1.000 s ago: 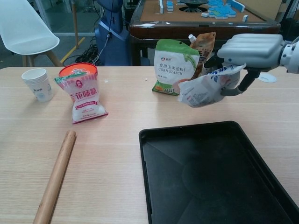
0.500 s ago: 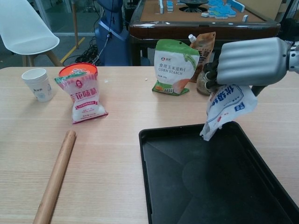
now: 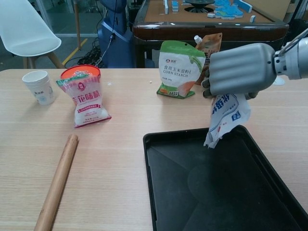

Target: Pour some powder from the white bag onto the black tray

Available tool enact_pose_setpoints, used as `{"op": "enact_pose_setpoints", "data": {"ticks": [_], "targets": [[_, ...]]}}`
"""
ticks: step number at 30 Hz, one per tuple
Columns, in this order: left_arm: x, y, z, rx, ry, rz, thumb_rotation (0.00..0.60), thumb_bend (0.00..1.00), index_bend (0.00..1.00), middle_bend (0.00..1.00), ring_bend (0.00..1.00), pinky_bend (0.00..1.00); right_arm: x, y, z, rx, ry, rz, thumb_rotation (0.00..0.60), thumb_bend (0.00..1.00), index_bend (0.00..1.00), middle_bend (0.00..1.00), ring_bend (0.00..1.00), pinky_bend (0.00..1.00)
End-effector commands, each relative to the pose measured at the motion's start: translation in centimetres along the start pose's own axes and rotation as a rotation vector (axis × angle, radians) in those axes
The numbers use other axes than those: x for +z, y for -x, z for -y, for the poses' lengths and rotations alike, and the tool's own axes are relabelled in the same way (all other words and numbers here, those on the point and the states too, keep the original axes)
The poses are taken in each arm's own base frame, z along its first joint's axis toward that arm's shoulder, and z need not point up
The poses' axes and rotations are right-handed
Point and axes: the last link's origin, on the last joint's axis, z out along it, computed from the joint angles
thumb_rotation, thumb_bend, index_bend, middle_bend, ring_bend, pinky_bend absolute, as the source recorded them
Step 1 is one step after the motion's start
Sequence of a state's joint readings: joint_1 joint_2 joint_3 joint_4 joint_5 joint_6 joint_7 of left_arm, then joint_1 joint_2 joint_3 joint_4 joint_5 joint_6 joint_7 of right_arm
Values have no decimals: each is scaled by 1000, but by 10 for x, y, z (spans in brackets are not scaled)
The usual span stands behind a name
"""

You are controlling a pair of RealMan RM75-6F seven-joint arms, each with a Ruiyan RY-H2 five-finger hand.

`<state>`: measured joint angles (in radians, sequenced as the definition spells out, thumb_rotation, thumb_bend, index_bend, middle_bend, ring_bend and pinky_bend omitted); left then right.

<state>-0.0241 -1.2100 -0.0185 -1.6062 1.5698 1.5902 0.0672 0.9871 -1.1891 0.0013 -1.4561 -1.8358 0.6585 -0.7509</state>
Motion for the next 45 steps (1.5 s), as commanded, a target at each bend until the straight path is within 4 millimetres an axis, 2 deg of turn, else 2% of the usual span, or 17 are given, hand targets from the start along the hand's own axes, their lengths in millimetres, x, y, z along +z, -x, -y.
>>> {"op": "enact_pose_setpoints", "data": {"ticks": [1,9,13,18,24,32,34,40,45], "targets": [[0,0,1,-1,-2,-2,600,211,69,90,132,81,5,-5,-6,-20,10,10,600,813,898,854,792,829],[-3,1,5,-7,-20,-8,600,211,69,90,132,81,11,-8,-11,-75,-9,47,600,788,907,861,795,829],[-4,2,6,-7,-20,-2,600,211,69,90,132,81,15,-12,-2,-81,-36,49,600,771,909,864,795,829],[-3,2,8,-8,-21,-4,600,211,69,90,132,81,15,-2,9,-60,-63,95,600,761,914,869,797,829],[-4,3,9,-10,-25,-2,600,211,69,90,132,81,18,0,-4,-61,-20,107,600,753,917,873,800,829],[-4,6,11,-16,-28,2,600,211,69,90,132,81,28,3,24,-35,-97,127,600,752,917,874,800,829],[-4,5,12,-14,-31,-1,600,211,69,90,132,82,28,1,21,-24,-79,120,600,752,920,878,802,829],[-2,4,11,-15,-27,-7,600,211,69,90,132,81,15,-3,-6,-26,0,108,600,751,923,882,807,829],[-1,6,8,-19,-17,-2,600,211,69,90,132,81,7,-4,-9,-4,20,112,600,751,925,885,810,829]]}}
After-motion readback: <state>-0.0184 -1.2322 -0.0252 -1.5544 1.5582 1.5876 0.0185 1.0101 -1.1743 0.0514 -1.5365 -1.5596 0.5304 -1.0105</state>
